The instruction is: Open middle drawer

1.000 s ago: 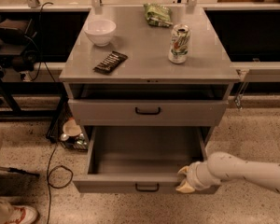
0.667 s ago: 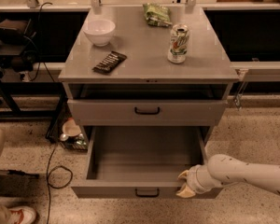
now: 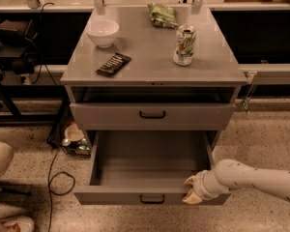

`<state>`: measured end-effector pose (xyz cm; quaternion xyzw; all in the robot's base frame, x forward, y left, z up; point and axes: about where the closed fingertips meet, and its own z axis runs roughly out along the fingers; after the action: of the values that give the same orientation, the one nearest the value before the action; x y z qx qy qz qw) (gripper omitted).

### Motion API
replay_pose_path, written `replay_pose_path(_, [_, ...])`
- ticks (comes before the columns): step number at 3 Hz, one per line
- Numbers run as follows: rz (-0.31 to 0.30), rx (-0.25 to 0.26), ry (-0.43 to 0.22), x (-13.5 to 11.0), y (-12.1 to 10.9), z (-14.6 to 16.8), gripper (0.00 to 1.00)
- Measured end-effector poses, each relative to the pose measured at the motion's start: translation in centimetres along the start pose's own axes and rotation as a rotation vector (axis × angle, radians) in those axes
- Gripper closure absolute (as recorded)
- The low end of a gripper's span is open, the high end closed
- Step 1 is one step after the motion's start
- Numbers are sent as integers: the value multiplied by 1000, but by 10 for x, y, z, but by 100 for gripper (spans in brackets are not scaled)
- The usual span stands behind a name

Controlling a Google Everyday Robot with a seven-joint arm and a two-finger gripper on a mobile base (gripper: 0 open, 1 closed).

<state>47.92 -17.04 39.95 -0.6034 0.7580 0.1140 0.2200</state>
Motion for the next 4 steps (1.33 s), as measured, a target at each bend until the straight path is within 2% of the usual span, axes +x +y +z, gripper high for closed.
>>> replay_pose_path(3, [0,-4,-1,0,2,2,4])
replay_pose_path(4, [-1,-6,-1,-1,2,2,0])
